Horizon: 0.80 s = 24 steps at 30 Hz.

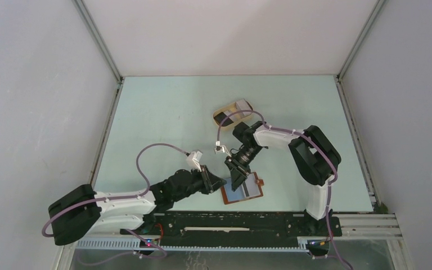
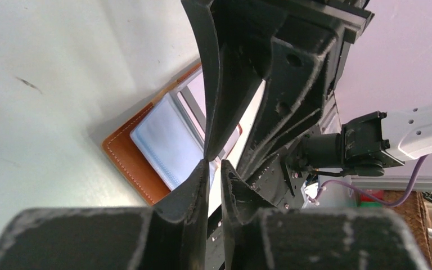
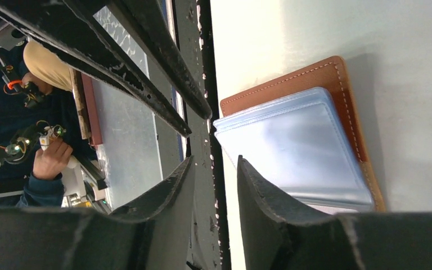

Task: Put the credit cards into the card holder
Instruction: Open the card holder at the center of the board.

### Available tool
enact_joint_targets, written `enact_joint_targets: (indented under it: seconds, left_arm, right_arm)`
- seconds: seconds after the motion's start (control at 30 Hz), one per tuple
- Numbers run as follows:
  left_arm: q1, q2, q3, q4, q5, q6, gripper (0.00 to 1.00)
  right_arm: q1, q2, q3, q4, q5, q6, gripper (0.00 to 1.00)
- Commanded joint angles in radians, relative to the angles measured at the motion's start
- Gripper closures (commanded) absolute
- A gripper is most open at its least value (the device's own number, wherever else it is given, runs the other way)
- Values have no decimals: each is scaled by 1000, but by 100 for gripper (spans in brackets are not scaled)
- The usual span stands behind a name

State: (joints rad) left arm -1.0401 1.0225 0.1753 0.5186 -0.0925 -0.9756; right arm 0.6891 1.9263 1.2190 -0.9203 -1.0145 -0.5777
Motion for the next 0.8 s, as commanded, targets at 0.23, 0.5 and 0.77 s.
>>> enact_joint_targets:
  seconds: [0.23,0.5,0.77]
  left_arm:
    - [2,77,-3,155,44,36,87]
    - [4,61,40,97,18,134,87]
    - [7,-93,272,-289,-145,496,89]
  right_arm:
    - [-56,-81,24,6,41,-4,78]
    - [-128,-205,24,-25,92,-65,81]
    - [-209,-496,16,25,235,-98,81]
